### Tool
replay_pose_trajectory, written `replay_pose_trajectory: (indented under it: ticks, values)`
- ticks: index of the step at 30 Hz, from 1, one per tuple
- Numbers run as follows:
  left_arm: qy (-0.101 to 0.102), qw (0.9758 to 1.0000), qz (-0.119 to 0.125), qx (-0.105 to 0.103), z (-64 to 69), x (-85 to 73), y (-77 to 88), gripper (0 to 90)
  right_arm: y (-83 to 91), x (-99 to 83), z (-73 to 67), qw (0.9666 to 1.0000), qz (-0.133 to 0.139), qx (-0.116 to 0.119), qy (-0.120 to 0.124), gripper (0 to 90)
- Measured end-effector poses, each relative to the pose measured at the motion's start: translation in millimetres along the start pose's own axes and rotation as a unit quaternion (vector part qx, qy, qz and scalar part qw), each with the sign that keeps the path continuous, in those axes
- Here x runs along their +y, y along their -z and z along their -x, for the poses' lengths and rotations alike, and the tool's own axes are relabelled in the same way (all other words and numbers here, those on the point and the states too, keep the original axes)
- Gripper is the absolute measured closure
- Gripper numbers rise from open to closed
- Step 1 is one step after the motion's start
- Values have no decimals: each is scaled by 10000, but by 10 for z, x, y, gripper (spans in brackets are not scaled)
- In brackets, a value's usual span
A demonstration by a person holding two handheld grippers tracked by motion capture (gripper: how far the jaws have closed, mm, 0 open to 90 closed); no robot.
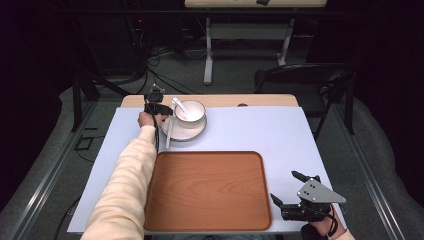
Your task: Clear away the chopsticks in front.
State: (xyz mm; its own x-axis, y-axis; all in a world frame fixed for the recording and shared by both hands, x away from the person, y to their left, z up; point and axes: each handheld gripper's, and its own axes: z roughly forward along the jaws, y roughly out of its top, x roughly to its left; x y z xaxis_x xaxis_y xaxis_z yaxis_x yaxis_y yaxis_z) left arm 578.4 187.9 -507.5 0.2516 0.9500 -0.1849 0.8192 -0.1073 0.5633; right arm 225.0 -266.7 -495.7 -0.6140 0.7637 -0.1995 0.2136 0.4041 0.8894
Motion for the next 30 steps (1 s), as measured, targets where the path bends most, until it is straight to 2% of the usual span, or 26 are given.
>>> replay_pose_trajectory:
  ticks: [13,18,23,26,30]
  values:
    - [188,9997,-78,98,-82,-30,-53,781,-1,1,-2,10000,-26,8,5,75]
    - [343,9991,-178,145,-114,-54,-97,784,-1,1,-1,10000,-18,2,-4,75]
    - [322,9989,-235,242,-97,-61,-127,831,4,0,1,10000,-10,-7,-6,76]
    - [347,9988,-240,243,-98,-65,-123,837,3,1,-1,10000,-18,-2,1,76]
    - [466,9986,-197,141,-119,-80,-93,839,4,-1,0,10000,2,-5,1,76]
